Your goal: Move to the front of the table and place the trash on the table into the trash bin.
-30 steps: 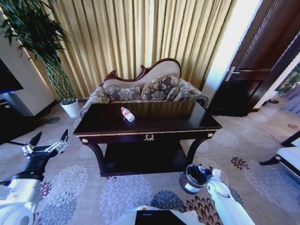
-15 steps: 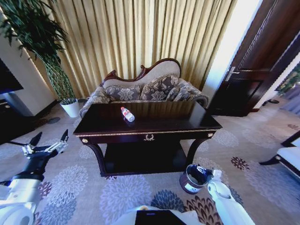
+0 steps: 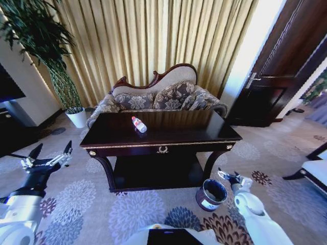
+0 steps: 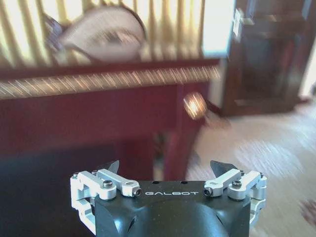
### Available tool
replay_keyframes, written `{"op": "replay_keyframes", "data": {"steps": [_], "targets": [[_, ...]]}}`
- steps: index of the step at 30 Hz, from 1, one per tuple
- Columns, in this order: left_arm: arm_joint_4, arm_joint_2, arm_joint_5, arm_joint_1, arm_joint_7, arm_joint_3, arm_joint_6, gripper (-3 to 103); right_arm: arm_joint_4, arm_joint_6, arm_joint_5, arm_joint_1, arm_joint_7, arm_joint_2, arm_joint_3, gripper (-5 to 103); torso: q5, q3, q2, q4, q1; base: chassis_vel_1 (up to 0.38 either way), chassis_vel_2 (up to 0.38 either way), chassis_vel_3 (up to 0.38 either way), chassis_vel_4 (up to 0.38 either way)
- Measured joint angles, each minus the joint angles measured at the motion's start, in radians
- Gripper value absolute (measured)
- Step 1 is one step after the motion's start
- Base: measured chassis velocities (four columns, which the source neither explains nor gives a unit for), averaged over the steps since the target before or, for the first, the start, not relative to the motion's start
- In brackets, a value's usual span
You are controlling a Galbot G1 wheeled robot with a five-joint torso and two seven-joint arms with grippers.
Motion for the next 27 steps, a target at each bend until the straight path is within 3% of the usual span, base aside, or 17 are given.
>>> {"op": "replay_keyframes", "data": {"steps": [8, 15, 27], "targets": [[0.0, 0.003, 0.0, -0.002, 0.0, 0.003, 0.002, 100, 0.341, -0.025, -0.006, -0.1, -0.001, -0.001, 0.035, 100, -0.0005, 0.0, 0.0, 0.0001, 0.0, 0.0, 0.0, 0.0, 0.0], [-0.003, 0.005, 0.001, -0.004, -0.005, 0.003, 0.038, 100, 0.631, -0.09, 0.049, -0.131, 0.048, -0.003, 0.015, 100, -0.0001, 0.0, 0.0, 0.0, 0.0, 0.0, 0.0, 0.0, 0.0], [-0.004, 0.009, 0.003, -0.004, -0.015, 0.001, 0.076, 100, 0.714, -0.103, 0.054, -0.141, 0.057, -0.008, 0.005, 100, 0.0001, 0.0, 0.0, 0.0, 0.0, 0.0, 0.0, 0.0, 0.0]]}}
